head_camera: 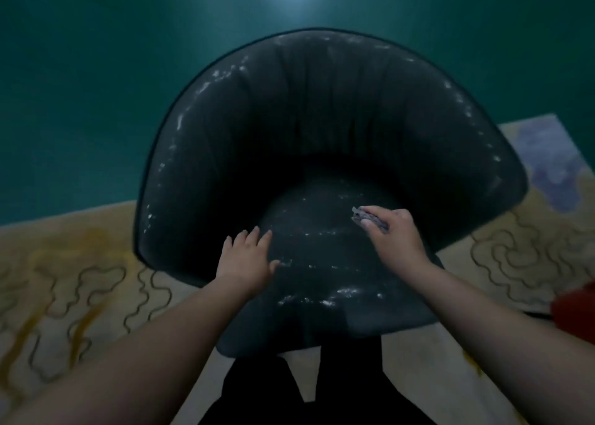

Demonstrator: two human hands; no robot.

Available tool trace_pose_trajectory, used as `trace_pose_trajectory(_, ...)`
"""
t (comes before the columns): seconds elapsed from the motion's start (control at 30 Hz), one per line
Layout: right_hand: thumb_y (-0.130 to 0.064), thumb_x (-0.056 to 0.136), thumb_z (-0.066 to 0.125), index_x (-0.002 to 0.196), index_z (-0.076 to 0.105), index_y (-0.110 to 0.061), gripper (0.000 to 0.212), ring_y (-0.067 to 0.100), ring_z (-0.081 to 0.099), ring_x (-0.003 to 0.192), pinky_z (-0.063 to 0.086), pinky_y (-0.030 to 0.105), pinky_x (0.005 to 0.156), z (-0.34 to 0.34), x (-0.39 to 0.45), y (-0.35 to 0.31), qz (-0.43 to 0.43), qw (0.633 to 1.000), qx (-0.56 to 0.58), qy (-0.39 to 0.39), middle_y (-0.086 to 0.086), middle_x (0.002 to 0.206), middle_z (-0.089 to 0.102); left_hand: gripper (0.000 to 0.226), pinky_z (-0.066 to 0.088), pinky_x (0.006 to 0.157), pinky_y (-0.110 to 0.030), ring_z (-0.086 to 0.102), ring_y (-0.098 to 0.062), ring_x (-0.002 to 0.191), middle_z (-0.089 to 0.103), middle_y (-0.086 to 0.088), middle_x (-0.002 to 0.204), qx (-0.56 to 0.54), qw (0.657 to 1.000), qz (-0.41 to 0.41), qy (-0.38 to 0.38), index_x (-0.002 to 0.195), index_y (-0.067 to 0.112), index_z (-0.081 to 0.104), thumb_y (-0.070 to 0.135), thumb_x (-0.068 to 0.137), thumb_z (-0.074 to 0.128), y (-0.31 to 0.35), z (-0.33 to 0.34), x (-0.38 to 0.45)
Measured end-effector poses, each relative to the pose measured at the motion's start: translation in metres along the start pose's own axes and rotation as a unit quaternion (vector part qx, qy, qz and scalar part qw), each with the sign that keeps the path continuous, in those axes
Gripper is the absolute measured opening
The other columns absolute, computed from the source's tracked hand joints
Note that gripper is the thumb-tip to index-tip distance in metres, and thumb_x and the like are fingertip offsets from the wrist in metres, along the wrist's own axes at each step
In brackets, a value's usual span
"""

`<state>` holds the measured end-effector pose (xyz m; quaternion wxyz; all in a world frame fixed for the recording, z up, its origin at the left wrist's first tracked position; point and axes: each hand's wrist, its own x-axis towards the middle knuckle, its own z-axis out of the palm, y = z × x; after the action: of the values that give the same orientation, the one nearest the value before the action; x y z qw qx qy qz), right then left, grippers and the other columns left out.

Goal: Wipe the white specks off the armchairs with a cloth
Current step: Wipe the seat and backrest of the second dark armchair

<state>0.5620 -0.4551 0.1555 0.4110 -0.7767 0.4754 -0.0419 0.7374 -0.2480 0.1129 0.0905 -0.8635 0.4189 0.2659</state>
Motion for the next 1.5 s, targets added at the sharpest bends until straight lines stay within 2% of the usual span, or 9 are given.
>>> trace_pose_trajectory(0.23,-0.038,0.092,0.057,0.106,0.058,-0.053,0.02,0.003,0.051,0.083,0.038,0.01,0.063,0.028,0.056,-0.01,-0.093,0.983,-0.025,-0.159,-0.017,0.099,0.039,0.072,0.016,0.117,-0.048,0.017,-0.028,0.146,0.014,-0.004,0.161,-0.093,0.982,-0.162,0.003,0.154,0.026,0.009,0.058,0.095,0.036,0.007,0.049,-0.019)
trace_pose_trajectory(0.37,-0.036,0.093,0.057,0.099,0.053,-0.061,0.025,-0.001,0.051,0.079,0.041,0.006,0.056,0.061,0.065,-0.012,-0.125,0.965,-0.023,-0.228,-0.018,0.099,0.039,0.075,0.017,0.116,-0.047,0.017,-0.027,0.145,0.013,-0.002,0.161,-0.15,0.962,-0.226,0.022,0.154,0.027,0.009,0.061,0.093,0.037,0.004,0.078,-0.032)
trace_pose_trajectory(0.53,-0.032,0.093,0.058,0.105,0.057,-0.055,0.026,-0.013,0.048,0.08,0.039,-0.001,0.059,0.126,0.071,-0.003,-0.165,0.944,-0.035,-0.285,-0.018,0.1,0.039,0.077,0.018,0.116,-0.047,0.016,-0.026,0.146,0.014,0.001,0.161,-0.186,0.942,-0.276,0.05,0.153,0.029,0.009,0.065,0.091,0.037,-0.01,0.122,-0.035)
trace_pose_trajectory(0.77,-0.027,0.091,0.062,0.114,0.062,-0.043,0.028,-0.011,0.05,0.082,0.035,-0.005,0.071,0.236,0.079,0.031,-0.226,0.922,-0.052,-0.312,-0.018,0.1,0.037,0.093,0.019,0.116,-0.047,0.015,-0.025,0.145,0.014,0.004,0.161,-0.216,0.921,-0.321,0.053,0.153,0.03,0.006,0.074,0.081,0.044,-0.038,0.213,-0.02)
trace_pose_trajectory(1.03,-0.033,0.091,0.061,0.125,0.055,-0.045,0.037,0.002,0.048,0.095,0.032,0.004,0.085,0.331,0.082,0.063,-0.339,0.866,-0.118,-0.347,-0.016,0.104,0.035,0.126,0.015,0.118,-0.05,0.004,-0.025,0.148,-0.004,0.008,0.162,-0.301,0.876,-0.376,0.023,0.151,0.038,-0.008,0.081,0.058,0.063,-0.056,0.301,-0.017)
trace_pose_trajectory(1.27,-0.028,0.089,0.065,0.141,0.043,-0.019,0.058,0.023,0.042,0.115,0.041,0.034,0.098,0.375,0.058,0.066,-0.46,0.814,-0.228,-0.271,0.005,0.123,0.045,0.133,0.018,0.119,-0.043,0.001,-0.02,0.147,-0.017,0.015,0.159,-0.354,0.863,-0.355,0.059,0.149,0.04,-0.016,0.068,0.058,0.076,-0.056,0.333,-0.017)
trace_pose_trajectory(1.33,-0.025,0.086,0.068,0.136,0.05,-0.014,0.054,0.027,0.045,0.108,0.045,0.041,0.092,0.377,0.048,0.07,-0.495,0.79,-0.257,-0.254,0.009,0.118,0.047,0.133,0.022,0.118,-0.045,-0.001,-0.018,0.147,-0.017,0.017,0.158,-0.377,0.852,-0.355,0.076,0.149,0.04,-0.015,0.065,0.057,0.078,-0.053,0.337,-0.017)
trace_pose_trajectory(1.43,-0.019,0.08,0.074,0.128,0.058,-0.015,0.05,0.027,0.048,0.096,0.048,0.038,0.079,0.362,0.041,0.09,-0.556,0.733,-0.276,-0.277,0.008,0.107,0.05,0.131,0.02,0.119,-0.041,-0.002,-0.017,0.147,-0.016,0.016,0.158,-0.392,0.846,-0.348,0.093,0.151,0.038,-0.01,0.063,0.059,0.079,-0.051,0.339,-0.017)
trace_pose_trajectory(1.5,-0.013,0.076,0.078,0.123,0.063,-0.013,0.049,0.028,0.05,0.09,0.047,0.037,0.074,0.35,0.046,0.099,-0.566,0.733,-0.263,-0.271,0.01,0.1,0.052,0.129,0.021,0.119,-0.04,-0.001,-0.015,0.147,-0.014,0.016,0.159,-0.408,0.838,-0.346,0.105,0.152,0.037,-0.006,0.06,0.059,0.081,-0.05,0.34,-0.019)
